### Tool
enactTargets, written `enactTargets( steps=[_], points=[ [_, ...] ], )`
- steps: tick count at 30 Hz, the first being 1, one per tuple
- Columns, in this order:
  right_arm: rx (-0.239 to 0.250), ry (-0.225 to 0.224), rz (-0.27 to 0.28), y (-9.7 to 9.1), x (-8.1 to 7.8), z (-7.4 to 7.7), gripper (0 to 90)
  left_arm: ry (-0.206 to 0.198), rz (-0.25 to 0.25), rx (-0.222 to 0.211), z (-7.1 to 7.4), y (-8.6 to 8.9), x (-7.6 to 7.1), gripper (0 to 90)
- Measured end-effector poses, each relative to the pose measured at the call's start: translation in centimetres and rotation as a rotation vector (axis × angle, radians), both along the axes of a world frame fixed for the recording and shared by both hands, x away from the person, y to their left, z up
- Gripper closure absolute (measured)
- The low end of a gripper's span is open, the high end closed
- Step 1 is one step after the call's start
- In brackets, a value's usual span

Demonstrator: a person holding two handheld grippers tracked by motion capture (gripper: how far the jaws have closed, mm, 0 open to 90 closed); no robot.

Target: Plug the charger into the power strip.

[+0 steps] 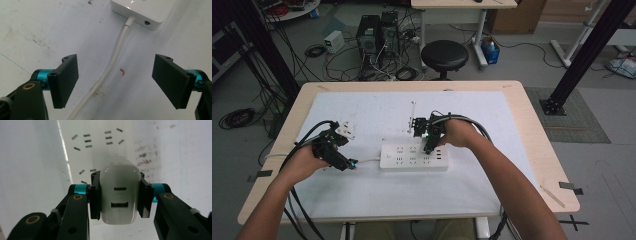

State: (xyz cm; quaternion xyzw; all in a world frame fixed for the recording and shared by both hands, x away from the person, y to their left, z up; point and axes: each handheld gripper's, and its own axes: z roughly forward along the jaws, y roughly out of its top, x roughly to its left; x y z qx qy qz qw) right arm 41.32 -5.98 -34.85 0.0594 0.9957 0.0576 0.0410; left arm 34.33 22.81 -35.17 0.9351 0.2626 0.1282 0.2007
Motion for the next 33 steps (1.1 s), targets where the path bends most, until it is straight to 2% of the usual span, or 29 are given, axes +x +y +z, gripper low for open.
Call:
enactTargets(
  steps=[3,5,7,12,16,18,20,22,25,27,28,33],
  points=[
    [-0.034,-0.027,0.061,0.3,-0.2,-0.4,61.9,-0.001,0.002,-0.002,0.0,0.1,0.0,21.3],
    [-0.043,-0.026,0.088,0.4,0.0,-0.4,62.0,-0.003,0.002,-0.002,0.0,0.1,-0.1,21.3],
    [-0.054,-0.016,0.057,0.6,0.1,-0.4,62.0,-0.001,0.002,-0.003,0.0,0.1,-0.1,21.3],
    [-0.074,-0.027,0.049,1.0,-0.2,-0.4,62.1,0.001,0.001,-0.004,0.0,0.0,-0.2,21.3],
    [-0.080,-0.038,0.076,1.1,-0.3,-0.5,62.3,0.005,0.000,-0.005,-0.1,0.0,-0.2,21.3],
    [-0.099,-0.045,0.092,1.5,-0.3,-0.5,62.3,0.003,0.005,-0.015,-0.2,-0.1,-0.2,21.3],
    [-0.122,-0.044,0.110,2.0,-0.3,-0.7,62.2,0.003,-0.001,-0.012,-0.2,-0.1,-0.1,21.3],
    [-0.167,-0.052,0.126,2.5,-0.4,-1.5,62.3,0.007,-0.004,-0.009,-0.2,-0.1,-0.2,21.3],
    [-0.162,-0.033,0.104,2.4,-0.1,-1.5,62.3,-0.001,-0.006,-0.004,-0.3,-0.2,-0.3,21.3],
    [-0.169,-0.033,0.111,2.5,0.0,-1.5,62.4,-0.003,-0.011,-0.010,-0.3,-0.3,-0.3,21.3],
    [-0.169,-0.032,0.097,2.5,-0.1,-1.5,62.4,-0.005,-0.007,-0.017,-0.3,-0.4,-0.3,21.3],
    [-0.183,-0.041,0.100,3.0,-0.2,-1.8,62.5,-0.011,-0.007,-0.016,-0.1,-0.3,-0.2,21.3]
  ],
)
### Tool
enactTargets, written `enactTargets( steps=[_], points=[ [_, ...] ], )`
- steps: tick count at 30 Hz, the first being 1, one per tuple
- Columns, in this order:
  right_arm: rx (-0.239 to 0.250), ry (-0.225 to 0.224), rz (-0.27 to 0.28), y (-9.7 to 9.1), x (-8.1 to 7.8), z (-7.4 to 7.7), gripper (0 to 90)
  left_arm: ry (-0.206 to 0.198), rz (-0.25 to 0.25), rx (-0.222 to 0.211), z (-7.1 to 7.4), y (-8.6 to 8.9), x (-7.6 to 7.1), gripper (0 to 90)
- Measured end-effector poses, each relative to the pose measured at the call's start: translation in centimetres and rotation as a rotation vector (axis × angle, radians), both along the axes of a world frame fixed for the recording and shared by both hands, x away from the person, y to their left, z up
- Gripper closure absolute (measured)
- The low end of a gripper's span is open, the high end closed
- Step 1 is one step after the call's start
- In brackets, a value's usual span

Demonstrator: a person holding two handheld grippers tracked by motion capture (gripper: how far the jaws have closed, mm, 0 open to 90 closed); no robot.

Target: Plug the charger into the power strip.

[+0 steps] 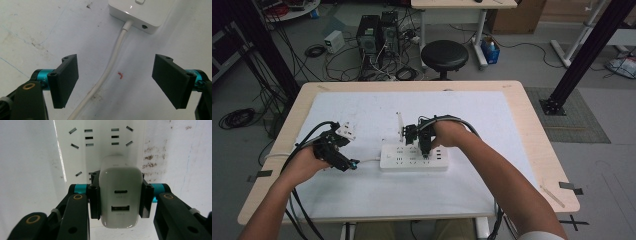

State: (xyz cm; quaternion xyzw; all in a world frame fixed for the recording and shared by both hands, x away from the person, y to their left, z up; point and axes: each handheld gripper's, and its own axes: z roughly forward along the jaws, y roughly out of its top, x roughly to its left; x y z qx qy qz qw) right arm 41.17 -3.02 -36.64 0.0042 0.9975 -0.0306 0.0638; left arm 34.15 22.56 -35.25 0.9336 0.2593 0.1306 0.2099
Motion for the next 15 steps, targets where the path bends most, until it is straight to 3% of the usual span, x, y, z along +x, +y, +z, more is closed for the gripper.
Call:
enactTargets(
  steps=[7,15],
  points=[
    [-0.015,0.006,-0.010,0.11,0.19,-0.20,62.4,0.003,0.008,-0.005,-0.25,-0.05,0.07,21.3],
    [0.047,-0.003,-0.041,-0.60,0.00,-0.71,61.8,0.013,0.003,-0.003,-0.64,-0.39,0.19,21.3]
  ],
)
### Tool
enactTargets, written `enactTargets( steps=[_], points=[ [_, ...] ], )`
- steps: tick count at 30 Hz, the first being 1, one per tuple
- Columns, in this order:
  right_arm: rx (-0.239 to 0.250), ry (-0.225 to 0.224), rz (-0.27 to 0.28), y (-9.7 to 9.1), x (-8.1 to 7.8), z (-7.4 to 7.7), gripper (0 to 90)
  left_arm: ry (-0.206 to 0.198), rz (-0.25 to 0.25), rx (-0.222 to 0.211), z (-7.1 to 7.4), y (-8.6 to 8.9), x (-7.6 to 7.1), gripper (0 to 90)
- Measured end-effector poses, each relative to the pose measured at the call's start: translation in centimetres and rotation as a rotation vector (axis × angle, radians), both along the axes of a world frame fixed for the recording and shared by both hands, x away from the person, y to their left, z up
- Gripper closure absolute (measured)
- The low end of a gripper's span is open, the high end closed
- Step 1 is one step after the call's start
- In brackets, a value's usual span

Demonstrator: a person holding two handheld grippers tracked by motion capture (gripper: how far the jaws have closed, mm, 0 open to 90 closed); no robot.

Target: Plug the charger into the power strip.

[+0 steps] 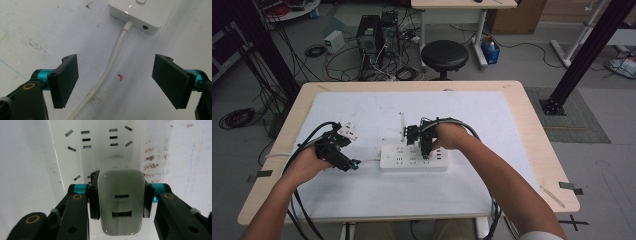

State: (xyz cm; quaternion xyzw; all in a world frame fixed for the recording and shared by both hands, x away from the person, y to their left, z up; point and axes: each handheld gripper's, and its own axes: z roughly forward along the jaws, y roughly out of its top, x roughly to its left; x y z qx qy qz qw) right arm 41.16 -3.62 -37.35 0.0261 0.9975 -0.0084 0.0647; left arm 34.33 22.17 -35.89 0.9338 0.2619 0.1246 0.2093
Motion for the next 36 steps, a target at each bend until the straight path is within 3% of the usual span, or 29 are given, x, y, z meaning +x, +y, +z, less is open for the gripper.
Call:
enactTargets(
  steps=[9,14,18,23,25,28,30,32,33,36],
  points=[
    [0.066,0.033,-0.007,-0.8,0.4,-0.2,61.1,0.004,0.011,-0.008,0.0,0.4,0.0,21.3],
    [0.097,0.029,-0.009,-1.2,0.3,-0.2,59.9,0.001,0.018,-0.011,0.0,0.6,0.0,21.3],
    [0.116,0.033,-0.035,-1.5,0.4,0.1,49.9,-0.002,0.026,-0.016,-0.1,0.5,-0.1,21.3],
    [0.195,0.101,-0.120,-1.9,1.2,0.8,19.3,-0.004,0.032,-0.015,-0.1,0.6,-0.2,21.3],
    [0.229,0.130,-0.165,-2.0,1.3,1.2,19.1,-0.003,0.032,-0.017,-0.1,0.6,-0.3,21.3],
    [0.261,0.108,-0.221,-2.1,1.2,1.9,11.0,-0.002,0.034,-0.022,-0.2,0.6,-0.4,21.3],
    [0.303,0.104,-0.220,-2.4,1.4,2.4,10.9,-0.002,0.035,-0.022,-0.3,0.5,-0.4,21.3],
    [0.312,0.150,-0.229,-2.8,1.5,2.9,10.9,0.000,0.034,-0.017,-0.2,0.5,-0.4,21.3],
    [0.314,0.151,-0.229,-3.0,1.4,3.1,10.9,-0.002,0.036,-0.023,-0.2,0.5,-0.4,21.3],
    [0.319,0.099,-0.243,-3.5,1.5,3.4,9.3,0.004,0.034,-0.020,-0.2,0.4,-0.5,21.3]
  ],
)
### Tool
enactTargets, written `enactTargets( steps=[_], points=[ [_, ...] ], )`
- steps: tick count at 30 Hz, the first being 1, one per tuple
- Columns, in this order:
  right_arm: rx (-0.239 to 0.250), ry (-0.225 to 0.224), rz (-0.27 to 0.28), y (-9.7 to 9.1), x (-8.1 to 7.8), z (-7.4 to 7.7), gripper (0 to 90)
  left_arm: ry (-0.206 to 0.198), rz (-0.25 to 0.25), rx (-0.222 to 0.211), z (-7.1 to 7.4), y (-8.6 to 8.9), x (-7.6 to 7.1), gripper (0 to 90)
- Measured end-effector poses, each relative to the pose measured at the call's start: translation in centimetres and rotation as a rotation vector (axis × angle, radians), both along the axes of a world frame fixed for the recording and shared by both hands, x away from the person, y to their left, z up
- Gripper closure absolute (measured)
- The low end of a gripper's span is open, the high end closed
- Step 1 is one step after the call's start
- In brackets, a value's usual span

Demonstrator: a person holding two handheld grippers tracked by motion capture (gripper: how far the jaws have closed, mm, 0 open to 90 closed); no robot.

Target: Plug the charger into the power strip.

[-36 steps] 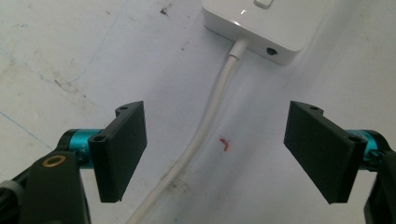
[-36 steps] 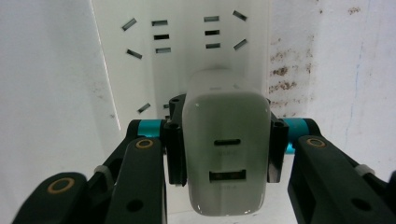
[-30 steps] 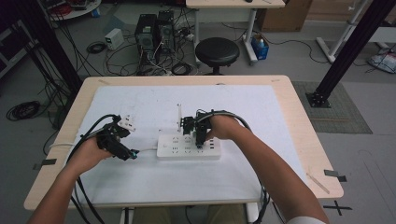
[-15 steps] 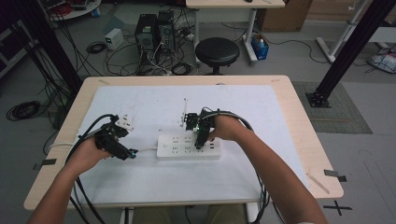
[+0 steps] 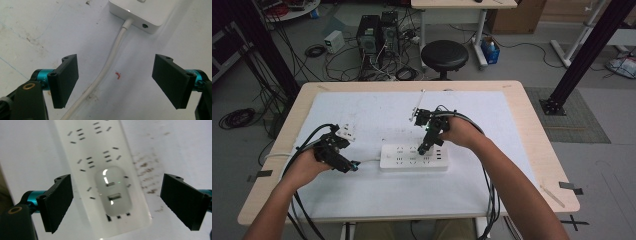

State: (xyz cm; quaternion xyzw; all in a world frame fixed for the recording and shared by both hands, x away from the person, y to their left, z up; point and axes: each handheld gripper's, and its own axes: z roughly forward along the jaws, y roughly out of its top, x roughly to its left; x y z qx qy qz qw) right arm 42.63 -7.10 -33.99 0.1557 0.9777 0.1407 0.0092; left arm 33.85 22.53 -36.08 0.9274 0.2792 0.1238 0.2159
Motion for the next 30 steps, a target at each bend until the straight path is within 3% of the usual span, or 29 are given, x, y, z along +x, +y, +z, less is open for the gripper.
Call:
enactTargets(
  steps=[1,6,8,14,16,21,30],
  points=[
    [-0.004,-0.023,-0.022,-0.2,0.1,0.1,1.7,0.000,-0.002,0.001,0.0,0.0,0.0,21.3],
    [0.064,-0.098,-0.062,-1.7,0.1,1.4,0.9,-0.006,0.003,-0.001,0.1,0.0,0.0,21.3],
    [0.081,-0.109,-0.092,-2.4,0.0,2.0,0.9,-0.008,0.006,-0.002,0.2,0.0,0.0,21.3],
    [0.074,-0.153,-0.161,-4.4,-0.4,2.9,0.9,-0.014,0.029,-0.006,0.5,0.2,0.3,21.3],
    [0.050,-0.175,-0.215,-5.7,-0.9,3.3,1.0,-0.016,0.044,-0.013,0.5,0.3,0.4,21.3],
    [0.048,-0.173,-0.275,-8.4,-1.9,4.0,1.0,-0.033,0.077,-0.022,1.0,0.5,0.7,21.3],
    [0.093,-0.178,-0.417,-13.9,-4.2,4.4,1.0,-0.062,0.111,-0.044,2.3,0.7,0.6,21.3]
  ],
)
